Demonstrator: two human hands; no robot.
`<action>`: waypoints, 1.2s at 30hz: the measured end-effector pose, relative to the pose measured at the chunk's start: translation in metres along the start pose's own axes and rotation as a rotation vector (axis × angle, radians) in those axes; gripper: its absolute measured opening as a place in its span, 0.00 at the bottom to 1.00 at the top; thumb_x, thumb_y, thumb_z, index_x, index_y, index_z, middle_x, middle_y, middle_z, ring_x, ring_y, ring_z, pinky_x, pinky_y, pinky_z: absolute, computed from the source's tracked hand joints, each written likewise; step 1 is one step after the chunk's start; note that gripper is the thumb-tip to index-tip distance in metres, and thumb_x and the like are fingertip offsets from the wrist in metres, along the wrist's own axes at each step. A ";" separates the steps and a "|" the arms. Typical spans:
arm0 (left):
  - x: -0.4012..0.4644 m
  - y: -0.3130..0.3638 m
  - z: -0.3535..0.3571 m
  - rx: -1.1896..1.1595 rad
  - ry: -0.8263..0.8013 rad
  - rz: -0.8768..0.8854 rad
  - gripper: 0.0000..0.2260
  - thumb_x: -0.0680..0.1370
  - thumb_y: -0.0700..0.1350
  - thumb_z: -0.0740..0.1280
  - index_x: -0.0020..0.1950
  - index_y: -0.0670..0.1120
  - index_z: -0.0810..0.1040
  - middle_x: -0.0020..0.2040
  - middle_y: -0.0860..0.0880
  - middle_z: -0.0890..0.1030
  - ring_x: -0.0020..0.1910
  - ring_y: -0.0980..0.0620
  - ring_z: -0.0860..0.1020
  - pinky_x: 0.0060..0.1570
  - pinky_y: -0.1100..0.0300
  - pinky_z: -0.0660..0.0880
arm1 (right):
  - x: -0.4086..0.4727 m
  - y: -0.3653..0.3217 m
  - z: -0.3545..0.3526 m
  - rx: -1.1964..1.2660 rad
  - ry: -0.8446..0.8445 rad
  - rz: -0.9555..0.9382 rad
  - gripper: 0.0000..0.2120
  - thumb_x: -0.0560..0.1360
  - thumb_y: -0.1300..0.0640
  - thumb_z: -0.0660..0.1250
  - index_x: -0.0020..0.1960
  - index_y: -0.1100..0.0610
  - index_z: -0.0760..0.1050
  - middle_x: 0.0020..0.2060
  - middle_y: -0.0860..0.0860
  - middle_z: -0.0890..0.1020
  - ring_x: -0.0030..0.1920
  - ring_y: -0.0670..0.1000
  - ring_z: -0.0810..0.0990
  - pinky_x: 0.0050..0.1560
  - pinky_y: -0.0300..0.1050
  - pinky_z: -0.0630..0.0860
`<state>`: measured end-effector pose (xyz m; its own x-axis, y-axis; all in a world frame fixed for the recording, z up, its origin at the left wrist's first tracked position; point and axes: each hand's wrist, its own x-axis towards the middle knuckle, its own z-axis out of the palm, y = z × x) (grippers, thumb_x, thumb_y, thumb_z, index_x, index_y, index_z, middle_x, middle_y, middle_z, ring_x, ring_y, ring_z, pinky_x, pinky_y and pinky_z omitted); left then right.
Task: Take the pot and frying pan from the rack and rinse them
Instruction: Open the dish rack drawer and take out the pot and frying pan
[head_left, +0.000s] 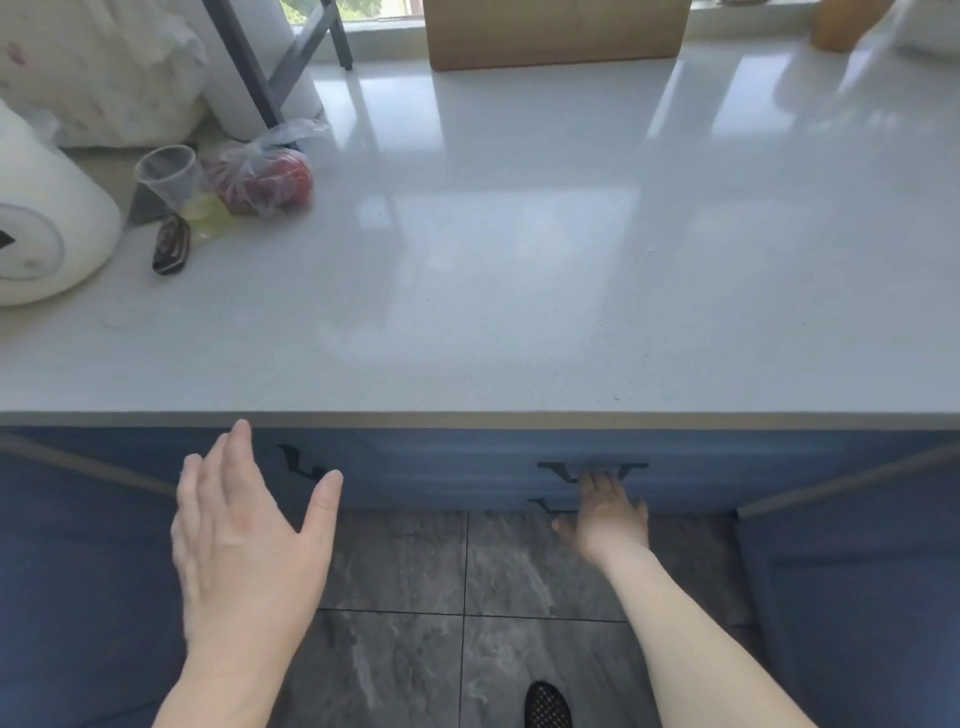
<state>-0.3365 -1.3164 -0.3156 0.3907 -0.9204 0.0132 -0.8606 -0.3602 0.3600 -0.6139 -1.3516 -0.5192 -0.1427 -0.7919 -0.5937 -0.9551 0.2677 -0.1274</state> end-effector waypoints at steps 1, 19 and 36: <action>-0.003 -0.002 -0.001 0.000 -0.005 0.007 0.36 0.76 0.61 0.60 0.79 0.46 0.52 0.78 0.46 0.58 0.78 0.49 0.48 0.75 0.44 0.51 | -0.003 0.000 0.003 0.002 0.011 0.003 0.40 0.78 0.36 0.58 0.80 0.55 0.47 0.79 0.50 0.50 0.79 0.51 0.47 0.75 0.61 0.54; -0.038 -0.036 0.007 0.057 -0.076 0.112 0.36 0.77 0.58 0.64 0.78 0.43 0.55 0.77 0.43 0.61 0.78 0.43 0.52 0.74 0.42 0.54 | -0.137 0.021 0.071 0.701 0.228 0.185 0.45 0.70 0.35 0.67 0.77 0.57 0.58 0.74 0.55 0.66 0.74 0.55 0.63 0.70 0.53 0.63; -0.080 -0.041 0.017 0.149 -0.185 0.245 0.36 0.76 0.59 0.65 0.77 0.41 0.59 0.75 0.41 0.65 0.76 0.39 0.56 0.73 0.42 0.57 | -0.247 0.076 0.084 1.127 0.565 0.466 0.60 0.62 0.56 0.83 0.80 0.59 0.46 0.79 0.54 0.53 0.78 0.52 0.52 0.77 0.51 0.50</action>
<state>-0.3383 -1.2305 -0.3471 0.1128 -0.9894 -0.0917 -0.9652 -0.1311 0.2263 -0.6288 -1.0894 -0.4490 -0.7415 -0.5470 -0.3886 -0.0947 0.6586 -0.7465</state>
